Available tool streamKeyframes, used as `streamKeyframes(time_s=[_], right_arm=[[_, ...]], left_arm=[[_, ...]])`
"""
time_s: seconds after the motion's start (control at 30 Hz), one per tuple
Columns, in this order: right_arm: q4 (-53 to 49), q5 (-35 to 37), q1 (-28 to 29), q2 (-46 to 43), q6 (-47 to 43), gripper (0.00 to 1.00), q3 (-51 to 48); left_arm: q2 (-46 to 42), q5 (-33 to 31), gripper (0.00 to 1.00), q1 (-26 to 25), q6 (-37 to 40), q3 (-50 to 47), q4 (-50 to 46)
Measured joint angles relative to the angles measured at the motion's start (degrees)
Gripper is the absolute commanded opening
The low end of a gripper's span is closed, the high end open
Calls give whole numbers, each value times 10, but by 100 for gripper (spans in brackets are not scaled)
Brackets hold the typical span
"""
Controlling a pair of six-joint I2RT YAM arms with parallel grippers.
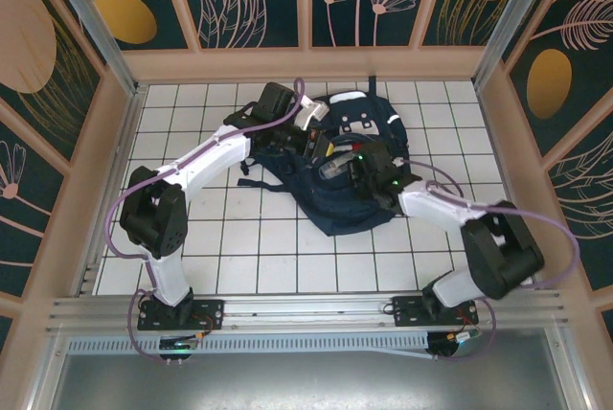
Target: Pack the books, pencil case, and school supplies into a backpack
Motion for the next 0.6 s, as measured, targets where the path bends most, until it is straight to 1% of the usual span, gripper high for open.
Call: streamKeyframes(time_s=[0.1, 0.13, 0.23, 0.33, 0.47, 0.6], right_arm=[[36, 8, -2, 53, -2, 1, 25], [50, 9, -2, 64, -2, 5, 28], [70, 7, -3, 78, -5, 23, 35], [49, 8, -4, 71, -22, 32, 50], [-18, 9, -3, 8, -59, 46, 43], [-91, 9, 5, -124, -110, 58, -19]], left_arm=[[0, -1, 0, 0, 0, -1, 2], [0, -2, 0, 1, 0, -2, 2], [0, -4, 0, 1, -1, -10, 3], [-4, -8, 0, 1, -9, -25, 17], [-6, -16, 1, 1, -15, -35, 28], [-6, -27, 1, 1, -9, -37, 30]])
